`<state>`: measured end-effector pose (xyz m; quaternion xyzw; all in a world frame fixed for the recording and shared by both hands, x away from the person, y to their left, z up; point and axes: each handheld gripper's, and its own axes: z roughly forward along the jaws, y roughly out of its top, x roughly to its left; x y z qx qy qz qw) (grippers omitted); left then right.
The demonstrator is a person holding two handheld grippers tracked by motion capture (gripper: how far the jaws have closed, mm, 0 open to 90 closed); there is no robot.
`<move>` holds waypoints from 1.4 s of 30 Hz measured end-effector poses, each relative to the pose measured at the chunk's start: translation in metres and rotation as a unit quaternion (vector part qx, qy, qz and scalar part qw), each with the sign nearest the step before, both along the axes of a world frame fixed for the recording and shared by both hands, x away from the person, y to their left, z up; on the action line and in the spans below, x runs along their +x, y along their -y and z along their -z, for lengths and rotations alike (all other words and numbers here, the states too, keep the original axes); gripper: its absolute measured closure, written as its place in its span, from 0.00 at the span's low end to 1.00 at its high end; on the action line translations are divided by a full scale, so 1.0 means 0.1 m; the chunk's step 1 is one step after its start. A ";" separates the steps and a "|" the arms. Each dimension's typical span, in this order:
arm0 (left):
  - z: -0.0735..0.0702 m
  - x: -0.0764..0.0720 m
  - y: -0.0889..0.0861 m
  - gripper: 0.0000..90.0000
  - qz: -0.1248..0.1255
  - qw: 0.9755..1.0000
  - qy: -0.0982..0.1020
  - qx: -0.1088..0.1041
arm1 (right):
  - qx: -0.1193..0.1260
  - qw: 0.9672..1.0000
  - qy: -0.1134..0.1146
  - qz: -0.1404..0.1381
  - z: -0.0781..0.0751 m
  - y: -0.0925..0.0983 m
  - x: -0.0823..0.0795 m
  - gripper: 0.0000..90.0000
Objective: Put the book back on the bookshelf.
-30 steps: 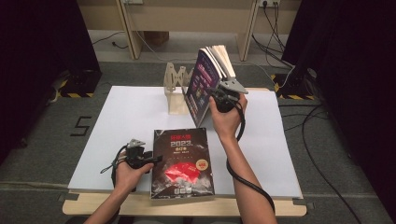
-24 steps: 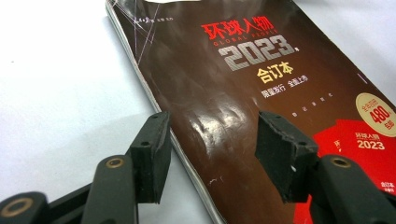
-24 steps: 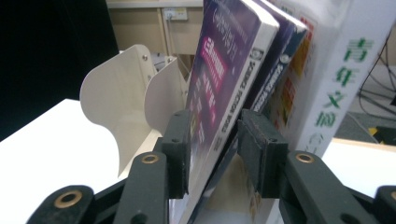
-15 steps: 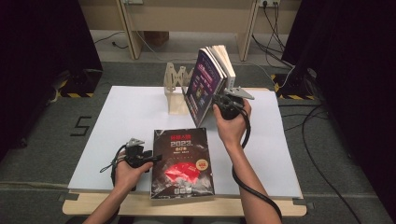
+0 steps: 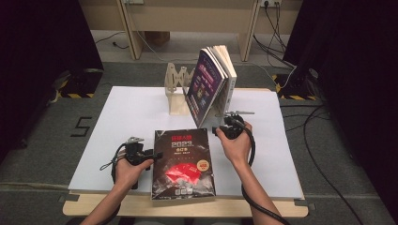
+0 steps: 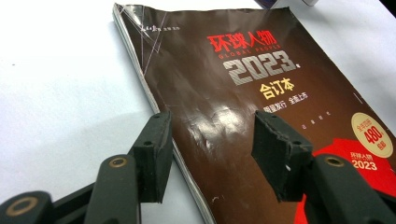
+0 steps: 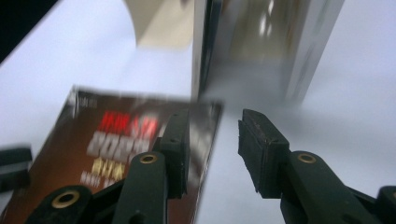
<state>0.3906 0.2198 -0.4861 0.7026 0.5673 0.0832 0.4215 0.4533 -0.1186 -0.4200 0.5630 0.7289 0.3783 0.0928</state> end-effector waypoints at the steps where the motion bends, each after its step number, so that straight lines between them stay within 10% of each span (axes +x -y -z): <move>1: 0.00 0.00 0.00 0.53 -0.003 1.000 0.000 0.000 | -0.003 1.000 -0.008 -0.004 0.05 -0.01 -0.02 0.71; 20: 0.02 0.04 -0.02 0.54 -0.024 1.000 -0.010 0.010 | -0.001 0.994 -0.100 -0.041 0.51 -0.17 -0.11 0.69; 42: 0.04 0.09 -0.01 0.69 -0.017 0.999 -0.016 0.023 | 0.002 0.995 -0.087 -0.041 0.56 -0.20 -0.18 0.82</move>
